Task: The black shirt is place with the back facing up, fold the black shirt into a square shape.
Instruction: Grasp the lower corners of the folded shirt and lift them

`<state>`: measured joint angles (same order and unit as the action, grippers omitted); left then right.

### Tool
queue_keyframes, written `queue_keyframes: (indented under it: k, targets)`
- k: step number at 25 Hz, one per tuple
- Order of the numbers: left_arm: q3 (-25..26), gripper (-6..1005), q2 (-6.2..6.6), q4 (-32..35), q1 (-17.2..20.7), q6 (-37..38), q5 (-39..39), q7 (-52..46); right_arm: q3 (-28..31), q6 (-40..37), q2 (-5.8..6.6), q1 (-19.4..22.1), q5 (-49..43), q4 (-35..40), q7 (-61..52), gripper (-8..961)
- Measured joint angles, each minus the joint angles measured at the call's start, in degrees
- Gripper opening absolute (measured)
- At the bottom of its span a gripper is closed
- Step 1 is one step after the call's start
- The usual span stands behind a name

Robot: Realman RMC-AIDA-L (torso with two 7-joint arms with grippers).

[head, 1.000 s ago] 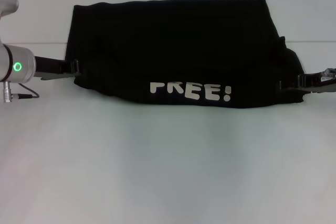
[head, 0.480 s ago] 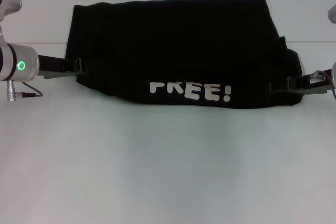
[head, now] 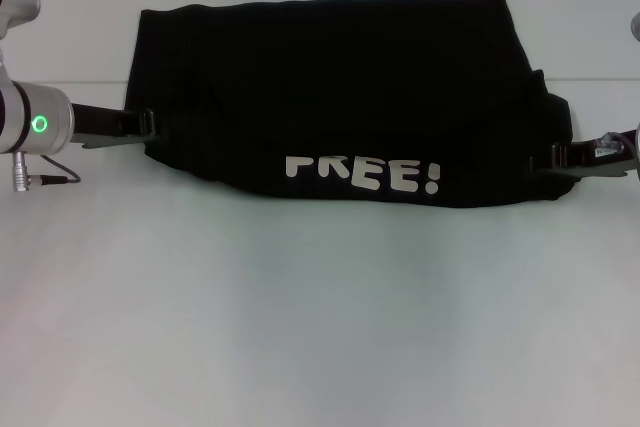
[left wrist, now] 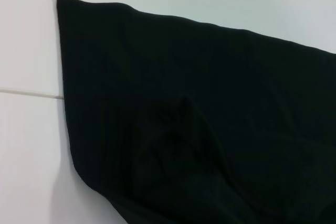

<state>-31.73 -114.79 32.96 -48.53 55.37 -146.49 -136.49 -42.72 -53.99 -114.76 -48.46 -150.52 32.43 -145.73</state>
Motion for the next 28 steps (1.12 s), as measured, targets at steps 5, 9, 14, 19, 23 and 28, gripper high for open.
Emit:
queue_keyframes:
  k: [5, 9, 14, 19, 23, 28]
  targets:
    - [0.0, 9, 0.00, 0.0, 0.0, 0.0, 0.0, 0.0, 0.1, -0.2, 0.14, 0.1, -0.2, 0.0, -0.1, 415]
    - [0.0, 10, 0.00, 0.0, 0.1, 0.0, 0.0, 0.0, 0.4, -0.8, 0.47, 0.3, -0.2, 0.0, -0.1, 327]
    - [0.0, 11, 0.00, 0.0, 0.2, 0.2, 0.0, 0.0, 0.4, -1.3, 0.58, 0.4, -0.2, 0.0, -0.1, 126]
    - [-0.2, 11, 0.04, 0.0, 0.2, 1.8, 0.0, 0.4, 0.5, -2.7, 1.34, 1.1, -0.3, 0.5, -0.1, 14]
    - [-0.6, 10, 0.68, 2.1, 0.4, 9.3, -0.3, 0.6, 1.6, -9.1, 2.87, 3.2, -0.1, 3.7, -0.1, 16]
    - [-1.1, 9, 2.02, 5.6, 0.6, 20.7, -1.5, 0.1, 2.3, -19.0, 4.14, 6.1, -0.9, 9.1, -0.8, 20]
